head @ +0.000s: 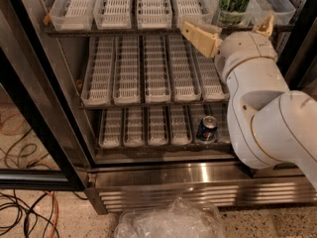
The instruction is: Pick green can from top shelf of fridge
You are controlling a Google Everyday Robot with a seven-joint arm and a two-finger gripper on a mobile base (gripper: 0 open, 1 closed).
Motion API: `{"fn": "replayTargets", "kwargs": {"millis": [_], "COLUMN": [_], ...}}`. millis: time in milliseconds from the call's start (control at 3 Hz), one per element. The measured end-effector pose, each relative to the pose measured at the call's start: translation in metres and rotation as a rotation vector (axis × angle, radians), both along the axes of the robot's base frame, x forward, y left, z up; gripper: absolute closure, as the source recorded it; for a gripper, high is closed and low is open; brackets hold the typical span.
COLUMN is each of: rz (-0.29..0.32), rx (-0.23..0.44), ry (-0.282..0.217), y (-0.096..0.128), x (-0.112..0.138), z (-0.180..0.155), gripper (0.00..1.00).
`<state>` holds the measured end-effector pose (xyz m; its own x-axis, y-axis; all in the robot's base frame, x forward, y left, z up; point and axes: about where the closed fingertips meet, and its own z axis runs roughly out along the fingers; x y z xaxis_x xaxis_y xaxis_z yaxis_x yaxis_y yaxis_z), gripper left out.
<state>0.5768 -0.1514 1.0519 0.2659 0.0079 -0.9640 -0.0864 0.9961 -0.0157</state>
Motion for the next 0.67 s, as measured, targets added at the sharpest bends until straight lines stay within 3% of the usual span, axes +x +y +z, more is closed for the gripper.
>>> {"fn": "replayTargets", "kwargs": {"millis": [333, 667], "rz": [0.000, 0.000], "rx": [0.000, 0.000], "ry": [0.000, 0.000], "y": [0.0000, 0.0000], "x": [0.0000, 0.0000], "z": [0.0000, 0.0000], "gripper": [0.06, 0.25]}}
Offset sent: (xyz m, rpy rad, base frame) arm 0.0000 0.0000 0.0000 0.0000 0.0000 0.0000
